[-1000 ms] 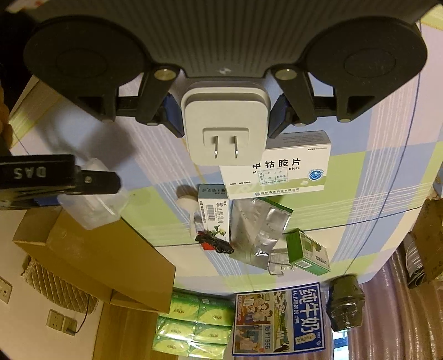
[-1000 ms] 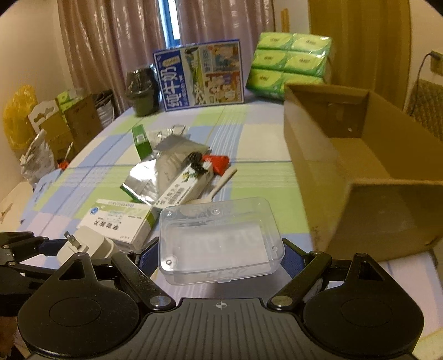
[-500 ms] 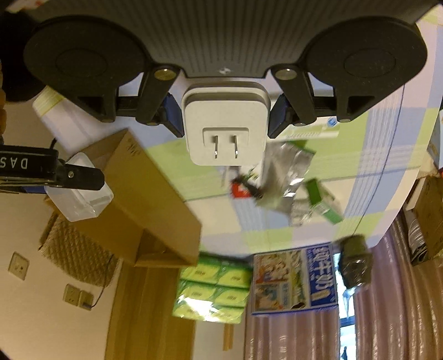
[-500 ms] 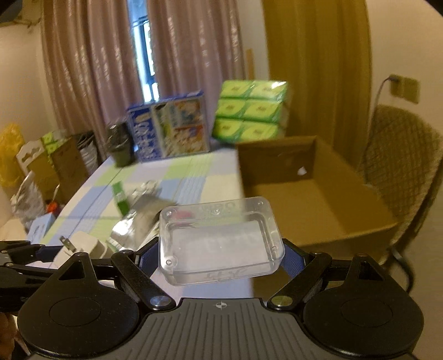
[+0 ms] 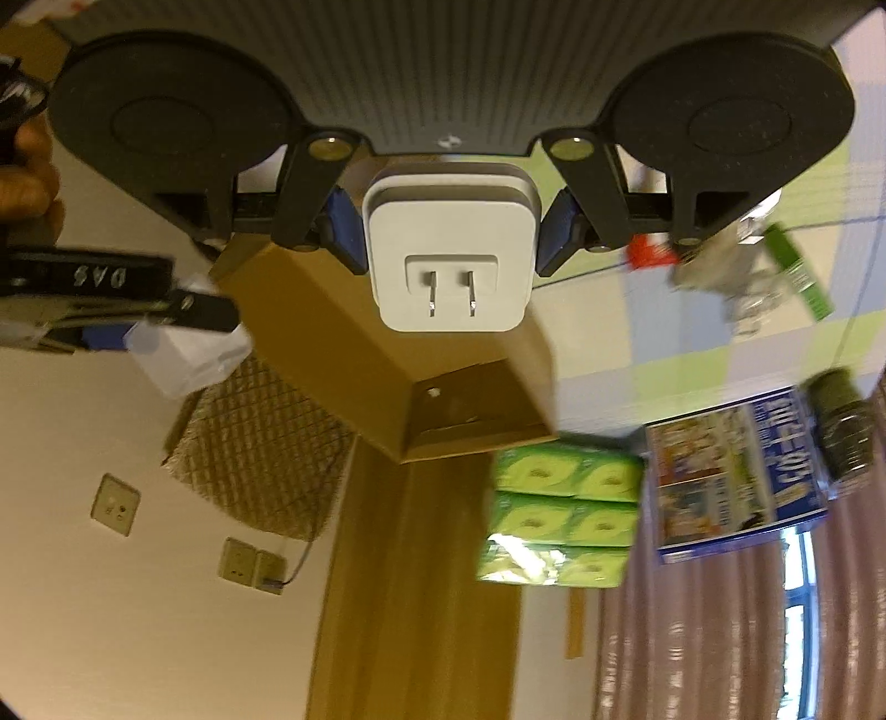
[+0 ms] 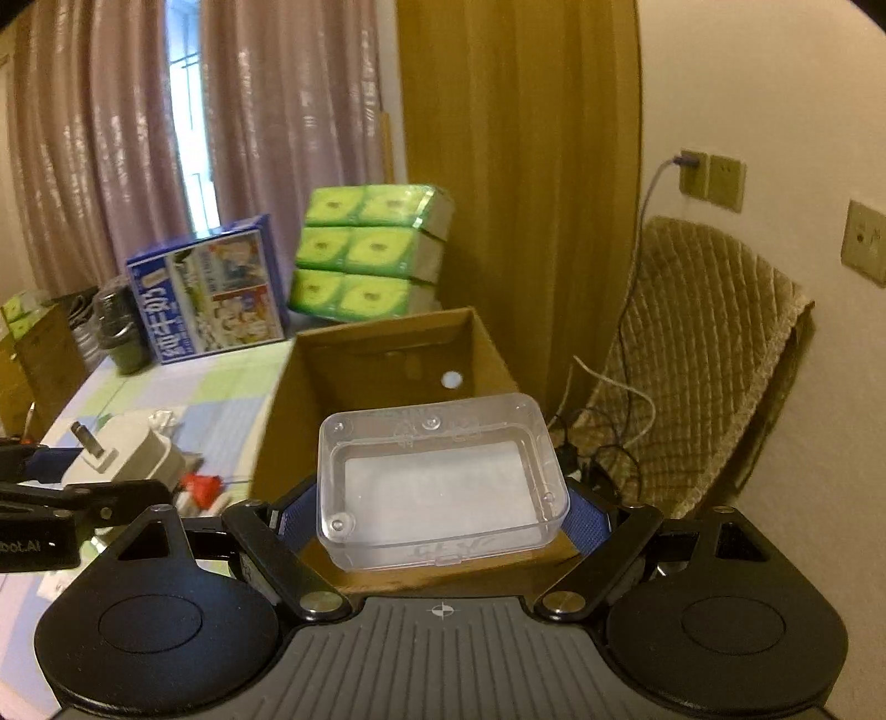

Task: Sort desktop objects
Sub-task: 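Carry the plug and plastic box into the cardboard box and open both tools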

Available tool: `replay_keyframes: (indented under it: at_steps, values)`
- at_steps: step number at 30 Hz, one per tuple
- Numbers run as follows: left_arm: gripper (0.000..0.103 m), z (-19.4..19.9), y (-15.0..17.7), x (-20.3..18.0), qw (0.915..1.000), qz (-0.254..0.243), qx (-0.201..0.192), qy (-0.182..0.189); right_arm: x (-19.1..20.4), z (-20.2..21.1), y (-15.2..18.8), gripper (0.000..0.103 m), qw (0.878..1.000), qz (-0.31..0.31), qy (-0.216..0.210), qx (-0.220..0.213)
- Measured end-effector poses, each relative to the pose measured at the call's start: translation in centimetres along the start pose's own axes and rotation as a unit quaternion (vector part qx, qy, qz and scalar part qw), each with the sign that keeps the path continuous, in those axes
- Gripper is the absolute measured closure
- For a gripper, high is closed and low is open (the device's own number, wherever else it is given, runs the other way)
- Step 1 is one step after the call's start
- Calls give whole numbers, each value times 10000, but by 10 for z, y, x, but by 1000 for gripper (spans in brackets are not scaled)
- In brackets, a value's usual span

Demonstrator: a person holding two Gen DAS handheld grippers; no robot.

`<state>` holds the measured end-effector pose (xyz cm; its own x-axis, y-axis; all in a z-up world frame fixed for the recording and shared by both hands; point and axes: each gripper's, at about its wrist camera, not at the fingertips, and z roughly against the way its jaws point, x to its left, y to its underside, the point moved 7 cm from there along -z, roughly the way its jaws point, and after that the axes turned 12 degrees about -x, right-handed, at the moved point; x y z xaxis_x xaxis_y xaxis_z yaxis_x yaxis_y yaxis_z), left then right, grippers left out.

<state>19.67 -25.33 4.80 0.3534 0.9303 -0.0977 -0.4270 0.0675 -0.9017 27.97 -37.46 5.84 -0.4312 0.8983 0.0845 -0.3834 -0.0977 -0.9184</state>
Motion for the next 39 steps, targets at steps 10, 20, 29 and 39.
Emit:
replay_keyframes:
  at_steps: [10,20,29,39]
  values:
    - [43,-81,1,-21,9992,-193,198,281,-30,-49,-3,18,9993,-322,60,152]
    - [29,-115,6,-26,9974,-474,299,450,-38,-69,0,18,9989,-388,85,258]
    - [29,-97,4,-2,9985,-466,211,211,-25,-70,8,18,9986,-360,-86,367]
    - [29,-85,5,22,9994,-279,197,40,-22,-74,5,9,9975,-602,-202,322]
